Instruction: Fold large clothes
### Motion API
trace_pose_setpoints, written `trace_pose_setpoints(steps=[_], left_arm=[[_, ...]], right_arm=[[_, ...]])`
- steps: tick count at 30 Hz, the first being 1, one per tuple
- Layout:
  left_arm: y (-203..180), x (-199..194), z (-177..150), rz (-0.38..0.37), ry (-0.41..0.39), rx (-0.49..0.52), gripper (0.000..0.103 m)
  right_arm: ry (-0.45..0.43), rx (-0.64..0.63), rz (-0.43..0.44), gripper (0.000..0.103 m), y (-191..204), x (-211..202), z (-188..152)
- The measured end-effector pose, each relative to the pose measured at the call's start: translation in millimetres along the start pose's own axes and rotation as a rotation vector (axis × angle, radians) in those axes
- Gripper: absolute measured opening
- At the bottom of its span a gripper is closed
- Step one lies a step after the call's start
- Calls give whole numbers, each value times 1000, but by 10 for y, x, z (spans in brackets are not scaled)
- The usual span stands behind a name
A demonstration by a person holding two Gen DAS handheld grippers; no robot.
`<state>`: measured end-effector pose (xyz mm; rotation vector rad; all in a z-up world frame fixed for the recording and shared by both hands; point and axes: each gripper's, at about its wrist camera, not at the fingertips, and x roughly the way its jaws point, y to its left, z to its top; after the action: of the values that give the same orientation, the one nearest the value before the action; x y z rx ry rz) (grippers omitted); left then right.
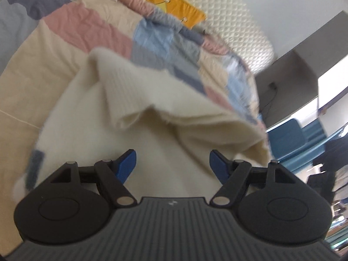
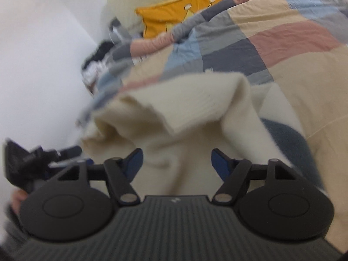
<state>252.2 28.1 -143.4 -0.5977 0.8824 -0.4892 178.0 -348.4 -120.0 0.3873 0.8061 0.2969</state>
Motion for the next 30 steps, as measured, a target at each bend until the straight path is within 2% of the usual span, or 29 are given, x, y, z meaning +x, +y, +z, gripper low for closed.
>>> trace_pose_setpoints(steps=[3,7,9,15,19,24,26,30], left_arm=[[73,199,-19,33,-9,8,78],[124,338,233,83,-96,-8,78],[170,431,409,131,-128,-22,78],[374,611,791,147,-203,-63,78],[426,612,877,135,-254,-67,78],[385,452,901,206,-365,-41,78],[401,399,915,222,-360,-27,78],[411,317,835,312,-319,-18,78]], right_arm=[[18,-74,-71,56,64,227,3],[-12,-104,-151,53,29,431,194],[-45,-109,-160,52,-10,505,314],[-114,-38,-177,52,-253,795,713],[-181,37,-189,53,-502,817,762],[-291,125,-197,54,-691,658,790],[-310,119,-226,55,-716,572,799],[-235,132,-177,55,-772,475,761]])
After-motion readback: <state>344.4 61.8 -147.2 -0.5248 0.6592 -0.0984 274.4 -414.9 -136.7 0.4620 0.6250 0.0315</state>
